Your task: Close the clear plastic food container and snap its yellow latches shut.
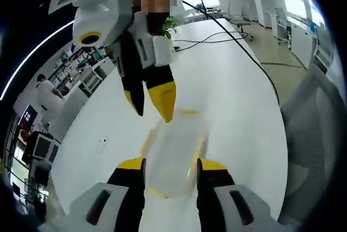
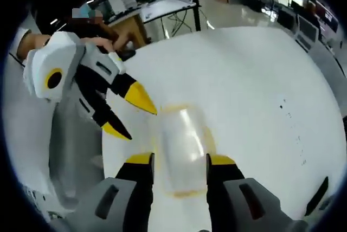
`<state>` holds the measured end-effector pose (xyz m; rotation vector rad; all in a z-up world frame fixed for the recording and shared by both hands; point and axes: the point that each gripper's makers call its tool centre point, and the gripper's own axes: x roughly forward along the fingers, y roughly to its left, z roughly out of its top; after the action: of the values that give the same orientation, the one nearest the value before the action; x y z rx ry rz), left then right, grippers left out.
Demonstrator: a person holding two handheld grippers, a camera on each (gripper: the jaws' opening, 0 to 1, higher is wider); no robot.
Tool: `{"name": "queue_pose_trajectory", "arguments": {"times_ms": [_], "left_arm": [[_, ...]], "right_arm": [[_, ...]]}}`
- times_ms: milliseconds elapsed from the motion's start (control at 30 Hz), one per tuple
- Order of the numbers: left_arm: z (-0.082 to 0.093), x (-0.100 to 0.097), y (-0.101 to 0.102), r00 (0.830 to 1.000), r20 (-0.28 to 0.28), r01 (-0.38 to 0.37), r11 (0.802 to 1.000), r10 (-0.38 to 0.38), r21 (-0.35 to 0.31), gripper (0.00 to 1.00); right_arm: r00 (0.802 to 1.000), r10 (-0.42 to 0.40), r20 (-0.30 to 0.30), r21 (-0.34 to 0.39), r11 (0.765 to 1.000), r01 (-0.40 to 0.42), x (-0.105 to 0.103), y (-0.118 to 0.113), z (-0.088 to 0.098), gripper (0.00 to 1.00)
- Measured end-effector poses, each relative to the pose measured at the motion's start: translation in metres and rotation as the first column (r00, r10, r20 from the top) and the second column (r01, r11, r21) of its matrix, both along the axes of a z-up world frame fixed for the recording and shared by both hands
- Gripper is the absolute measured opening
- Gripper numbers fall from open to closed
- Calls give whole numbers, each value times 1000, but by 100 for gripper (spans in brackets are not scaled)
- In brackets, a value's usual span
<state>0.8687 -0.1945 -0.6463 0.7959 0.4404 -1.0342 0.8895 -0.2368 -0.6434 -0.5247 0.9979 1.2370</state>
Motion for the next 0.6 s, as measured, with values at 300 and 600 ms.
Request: {"name": "queue_pose_trajectory", "arguments": {"times_ms": [300,600], "left_arm": [[-10,7,8,997,-35,-72,996,70,-56,33],[-17,11,14,991,-57,-124,986,118,-114,39]], "right_arm": [[989,-95,112,54,994,90,-11,-9,-15,39],[941,-307,143,175,944,281,-17,-20,-34,45]]}}
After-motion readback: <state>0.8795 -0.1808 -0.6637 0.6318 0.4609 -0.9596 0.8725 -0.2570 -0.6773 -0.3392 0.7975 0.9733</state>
